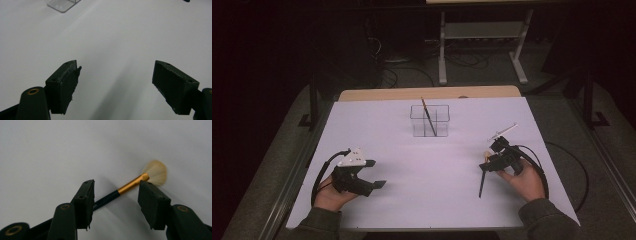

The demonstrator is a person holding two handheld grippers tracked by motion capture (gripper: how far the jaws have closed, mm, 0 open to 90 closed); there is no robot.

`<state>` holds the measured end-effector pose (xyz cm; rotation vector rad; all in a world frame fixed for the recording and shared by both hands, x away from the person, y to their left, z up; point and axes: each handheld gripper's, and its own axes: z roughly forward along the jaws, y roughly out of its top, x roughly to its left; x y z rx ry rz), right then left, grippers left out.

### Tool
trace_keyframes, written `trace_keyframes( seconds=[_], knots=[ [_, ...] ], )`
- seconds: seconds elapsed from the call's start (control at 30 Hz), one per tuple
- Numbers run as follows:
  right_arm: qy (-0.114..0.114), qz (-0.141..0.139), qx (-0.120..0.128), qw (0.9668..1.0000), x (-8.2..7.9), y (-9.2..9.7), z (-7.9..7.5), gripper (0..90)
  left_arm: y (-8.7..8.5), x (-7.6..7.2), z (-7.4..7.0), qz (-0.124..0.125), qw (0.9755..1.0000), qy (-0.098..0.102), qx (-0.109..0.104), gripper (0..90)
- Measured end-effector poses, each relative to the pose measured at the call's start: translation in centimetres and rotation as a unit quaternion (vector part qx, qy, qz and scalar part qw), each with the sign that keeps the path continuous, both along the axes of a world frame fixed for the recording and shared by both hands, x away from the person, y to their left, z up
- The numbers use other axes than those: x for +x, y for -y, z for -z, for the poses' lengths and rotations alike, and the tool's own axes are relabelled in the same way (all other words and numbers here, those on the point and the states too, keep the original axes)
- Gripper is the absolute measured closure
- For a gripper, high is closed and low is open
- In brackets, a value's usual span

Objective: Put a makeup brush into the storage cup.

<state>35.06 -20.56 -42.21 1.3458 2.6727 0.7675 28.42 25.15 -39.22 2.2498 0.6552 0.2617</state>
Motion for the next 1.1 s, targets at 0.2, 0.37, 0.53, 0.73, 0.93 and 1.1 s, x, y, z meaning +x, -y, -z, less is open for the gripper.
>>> trace_keyframes(
  seconds=[0.2,0.37,0.53,0.73,0.93,1.1],
  knots=[
    [-0.004,0.002,-0.005,1.0000,0.0,-0.1,0.3,47.1,0.0,0.0,0.0,0.000,1.0000,0.000,-0.001,20.2],
    [-0.007,0.003,-0.010,0.9999,0.1,-0.1,0.4,48.1,-0.1,0.1,0.0,0.001,1.0000,0.000,0.000,20.2],
    [-0.007,0.000,-0.014,0.9999,0.0,-0.3,0.5,50.6,-0.2,0.1,-0.1,0.001,1.0000,0.002,0.000,20.2],
    [-0.002,-0.003,-0.027,0.9996,0.0,-0.4,0.5,55.5,-0.1,0.1,0.0,0.001,1.0000,0.001,0.000,20.2],
    [0.008,-0.011,-0.069,0.9975,-0.1,-1.1,0.3,65.3,0.0,0.0,-0.1,-0.001,1.0000,0.002,-0.006,20.3],
    [0.010,-0.022,-0.086,0.9960,-0.2,-1.7,0.2,75.0,0.0,0.0,-0.1,0.000,1.0000,0.002,-0.002,20.3]
  ],
)
